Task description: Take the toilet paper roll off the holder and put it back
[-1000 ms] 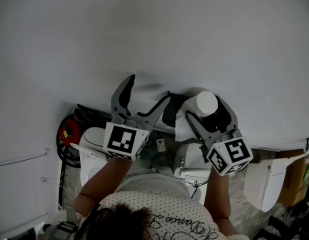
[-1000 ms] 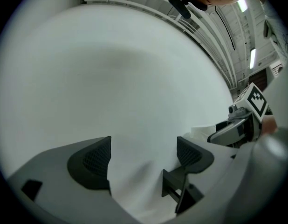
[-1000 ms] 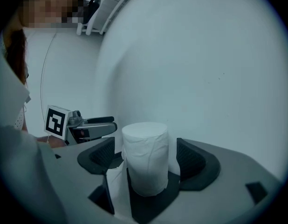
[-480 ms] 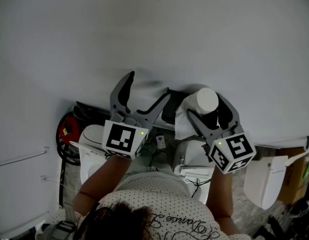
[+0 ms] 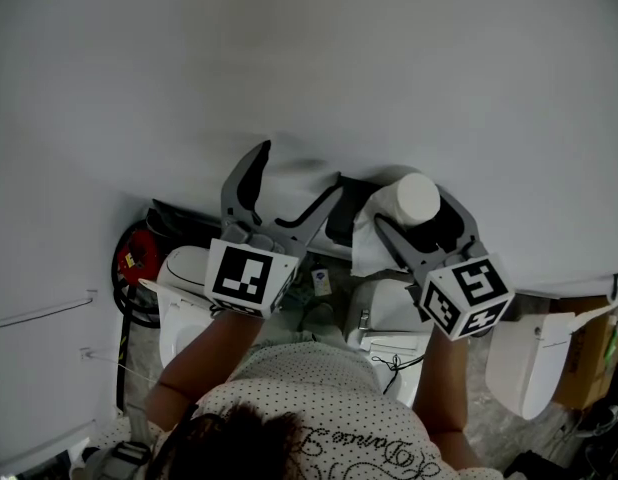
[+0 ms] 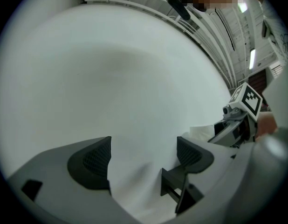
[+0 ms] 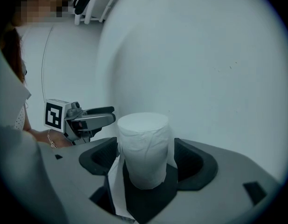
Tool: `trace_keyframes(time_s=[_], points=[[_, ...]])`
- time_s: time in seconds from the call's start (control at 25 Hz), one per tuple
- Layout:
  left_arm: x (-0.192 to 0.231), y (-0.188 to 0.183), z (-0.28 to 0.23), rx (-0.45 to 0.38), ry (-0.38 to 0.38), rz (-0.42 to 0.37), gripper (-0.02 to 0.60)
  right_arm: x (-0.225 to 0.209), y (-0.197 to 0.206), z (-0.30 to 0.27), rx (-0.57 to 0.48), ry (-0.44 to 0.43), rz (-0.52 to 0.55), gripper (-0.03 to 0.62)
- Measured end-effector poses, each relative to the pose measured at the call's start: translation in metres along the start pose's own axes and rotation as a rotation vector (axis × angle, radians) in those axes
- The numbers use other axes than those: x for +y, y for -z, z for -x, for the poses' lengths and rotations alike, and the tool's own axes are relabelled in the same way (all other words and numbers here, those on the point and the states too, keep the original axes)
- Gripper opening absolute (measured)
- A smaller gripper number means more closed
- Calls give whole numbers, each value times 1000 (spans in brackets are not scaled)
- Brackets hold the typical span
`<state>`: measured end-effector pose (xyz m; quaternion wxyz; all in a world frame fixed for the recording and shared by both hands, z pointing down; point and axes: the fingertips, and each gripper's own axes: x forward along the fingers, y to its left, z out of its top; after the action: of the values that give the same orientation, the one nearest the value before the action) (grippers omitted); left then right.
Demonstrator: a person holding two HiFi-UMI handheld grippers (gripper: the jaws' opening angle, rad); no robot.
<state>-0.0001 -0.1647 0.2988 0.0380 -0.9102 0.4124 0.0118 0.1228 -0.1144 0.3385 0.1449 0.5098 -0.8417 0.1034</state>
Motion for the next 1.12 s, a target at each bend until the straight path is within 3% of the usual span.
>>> trace_keyframes(time_s=[0.52,0.76,1.0,1.12], points=[[1,-4,-4,-2,0,-3,423,-6,7,-2,75,17,21,391],[-3,-6,-5,-1,10,5,423,2,7,-1,77,12,36,420],[-1,0,-4,4,9,-6,423,1,10,-2,87,27,58,391],[0,1,-4,6,8,-5,423,-2,12,-3,93,45,64,342]])
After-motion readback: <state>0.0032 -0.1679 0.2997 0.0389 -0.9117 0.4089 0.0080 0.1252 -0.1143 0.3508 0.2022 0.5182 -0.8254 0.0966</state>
